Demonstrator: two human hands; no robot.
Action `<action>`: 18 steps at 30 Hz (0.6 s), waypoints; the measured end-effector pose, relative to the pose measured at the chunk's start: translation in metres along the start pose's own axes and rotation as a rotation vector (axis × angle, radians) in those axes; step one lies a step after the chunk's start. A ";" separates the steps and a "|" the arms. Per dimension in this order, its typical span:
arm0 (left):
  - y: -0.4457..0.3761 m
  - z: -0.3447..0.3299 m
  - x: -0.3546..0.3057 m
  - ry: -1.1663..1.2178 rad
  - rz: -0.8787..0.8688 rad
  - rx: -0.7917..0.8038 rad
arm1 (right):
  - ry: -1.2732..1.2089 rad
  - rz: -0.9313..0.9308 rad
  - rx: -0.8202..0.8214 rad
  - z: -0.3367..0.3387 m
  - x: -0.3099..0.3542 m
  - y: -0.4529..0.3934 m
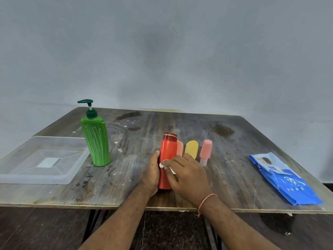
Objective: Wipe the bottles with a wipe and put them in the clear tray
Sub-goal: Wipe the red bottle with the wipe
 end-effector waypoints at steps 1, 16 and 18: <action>0.001 -0.001 -0.001 0.002 -0.008 0.000 | 0.006 -0.011 -0.014 0.000 -0.002 -0.004; -0.001 0.005 -0.001 0.046 0.011 0.014 | 0.047 0.055 0.075 -0.002 0.008 0.007; -0.001 0.005 -0.002 0.052 0.011 0.026 | 0.053 0.023 0.046 -0.002 0.005 -0.001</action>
Point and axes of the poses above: each hand's wrist, its own y-axis away from the middle knuckle, its own z-axis out of the back of the hand, x = y × z, the point moved 3 cm from there along -y, towards the middle knuckle
